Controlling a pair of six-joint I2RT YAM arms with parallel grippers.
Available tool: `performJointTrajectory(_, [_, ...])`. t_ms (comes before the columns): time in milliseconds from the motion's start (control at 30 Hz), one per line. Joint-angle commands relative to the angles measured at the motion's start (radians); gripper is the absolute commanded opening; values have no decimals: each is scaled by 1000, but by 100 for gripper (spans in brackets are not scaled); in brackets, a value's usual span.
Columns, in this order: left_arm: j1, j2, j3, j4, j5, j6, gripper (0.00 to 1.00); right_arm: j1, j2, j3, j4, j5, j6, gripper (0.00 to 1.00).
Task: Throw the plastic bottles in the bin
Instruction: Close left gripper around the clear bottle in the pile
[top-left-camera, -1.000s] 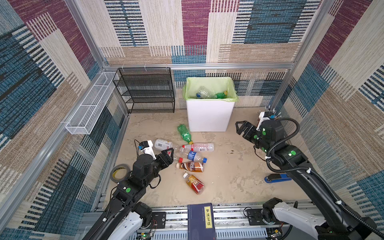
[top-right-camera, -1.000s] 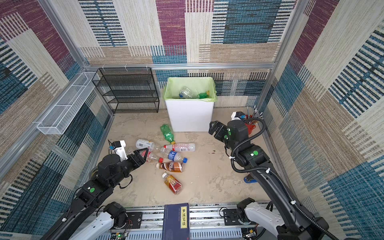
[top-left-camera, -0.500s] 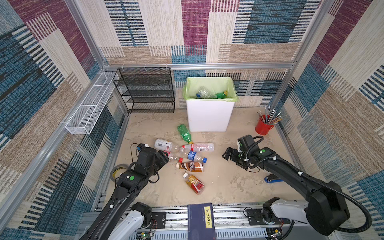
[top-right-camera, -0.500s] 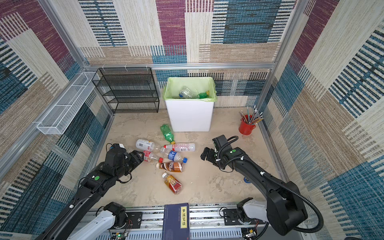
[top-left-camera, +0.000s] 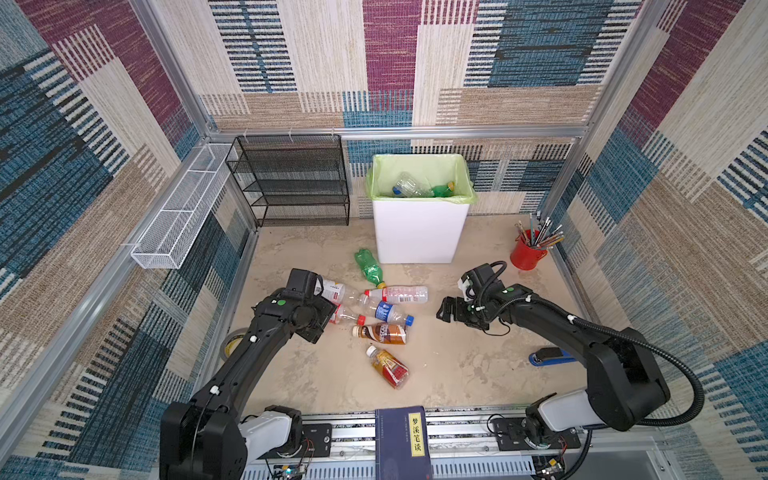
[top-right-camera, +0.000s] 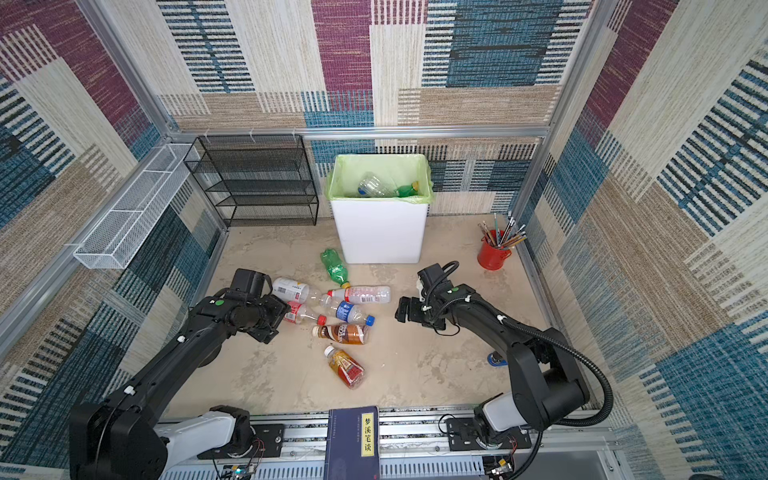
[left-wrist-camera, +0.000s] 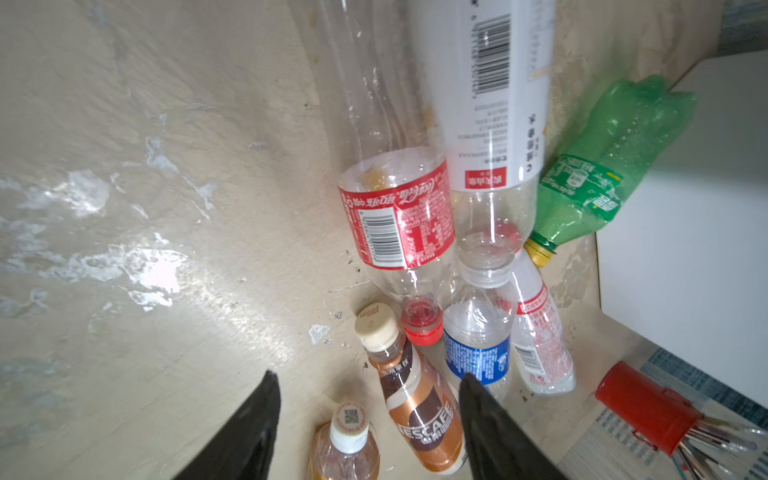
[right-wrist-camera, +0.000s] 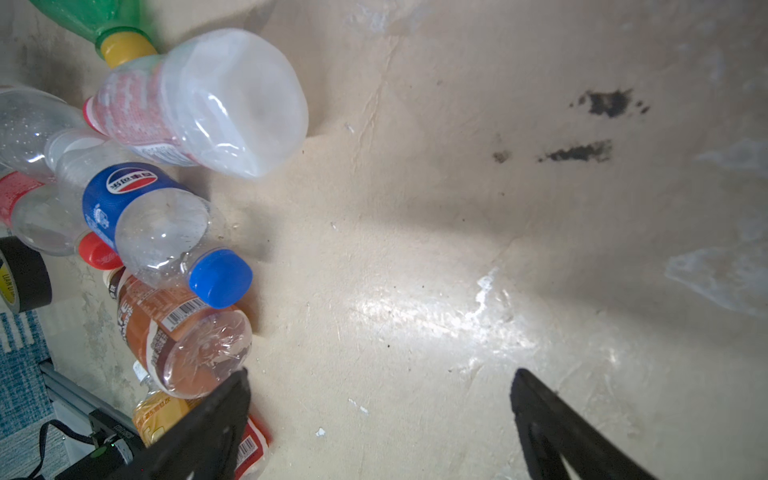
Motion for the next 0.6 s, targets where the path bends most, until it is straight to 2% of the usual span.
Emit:
performJointTrajectory(0, [32, 29, 25, -24, 7, -72, 77, -9, 3, 10, 45, -50, -82, 99])
performJointTrajectory(200, [121, 80, 45, -4, -6, -79, 87, -25, -25, -7, 74, -84, -137, 98])
performJointTrajectory(467, [197, 250, 78, 139, 120, -59, 85, -36, 15, 31, 63, -80, -140, 95])
performJointTrajectory(567, [201, 303, 133, 144, 120, -25, 85, -36, 14, 37, 67, -80, -125, 94])
